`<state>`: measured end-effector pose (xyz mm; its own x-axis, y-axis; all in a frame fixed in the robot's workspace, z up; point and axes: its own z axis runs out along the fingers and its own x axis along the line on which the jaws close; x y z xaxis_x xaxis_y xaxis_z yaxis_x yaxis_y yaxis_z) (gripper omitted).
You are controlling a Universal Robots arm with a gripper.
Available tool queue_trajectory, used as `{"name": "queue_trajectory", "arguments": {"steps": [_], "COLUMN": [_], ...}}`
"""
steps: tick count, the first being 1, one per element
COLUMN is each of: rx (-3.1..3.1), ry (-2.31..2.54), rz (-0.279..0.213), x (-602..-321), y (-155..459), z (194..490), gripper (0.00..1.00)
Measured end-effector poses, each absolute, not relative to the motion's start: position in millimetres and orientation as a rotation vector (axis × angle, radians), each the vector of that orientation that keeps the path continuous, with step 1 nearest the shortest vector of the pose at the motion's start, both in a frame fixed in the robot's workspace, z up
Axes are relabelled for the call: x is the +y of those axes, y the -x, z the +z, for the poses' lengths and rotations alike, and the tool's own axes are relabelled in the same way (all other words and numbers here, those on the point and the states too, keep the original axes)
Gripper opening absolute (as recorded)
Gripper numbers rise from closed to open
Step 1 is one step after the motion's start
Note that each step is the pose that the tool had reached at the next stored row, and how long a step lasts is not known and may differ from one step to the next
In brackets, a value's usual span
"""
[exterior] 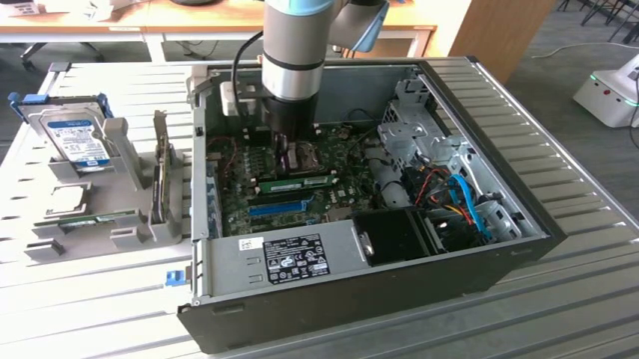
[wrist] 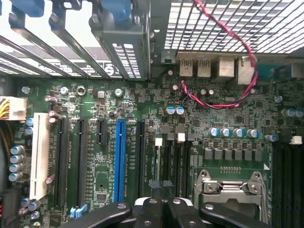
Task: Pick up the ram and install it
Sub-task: 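Press down the ram until it locks into place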
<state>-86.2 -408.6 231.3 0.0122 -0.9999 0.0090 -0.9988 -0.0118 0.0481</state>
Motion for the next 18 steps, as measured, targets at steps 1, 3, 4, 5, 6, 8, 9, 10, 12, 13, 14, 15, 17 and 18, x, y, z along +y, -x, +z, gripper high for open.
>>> {"name": "queue_trajectory", "arguments": {"steps": [1, 3, 4, 5, 6, 8, 9, 10, 12, 13, 14, 15, 17, 18], "rx": [-2.179, -2.179, -2.179, -2.179, -2.179, -2.179, -2.179, -2.179, -2.179, -2.179, -2.179, -2.179, -2.179, -2.179], "ry": [-2.206, -2.206, -2.205, -2.206, -2.206, -2.206, -2.205, -2.206, -2.206, -2.206, -2.206, -2.206, -2.206, -2.206], "rz": [-0.042, -0.042, -0.042, -0.042, -0.042, -0.042, -0.042, -0.042, -0.042, -0.042, -0.042, -0.042, -0.042, -0.042], "x": [-409, -409, -409, -409, -409, -409, -409, -409, -409, -409, -409, -409, -409, -409], "y": [86, 86, 86, 86, 86, 86, 86, 86, 86, 86, 86, 86, 86, 86], "z": [233, 238, 241, 243, 246, 251, 254, 257, 262, 265, 267, 270, 275, 277], "gripper": [0.1, 0.1, 0.1, 0.1, 0.1, 0.1, 0.1, 0.1, 0.1, 0.1, 0.1, 0.1, 0.1, 0.1]}}
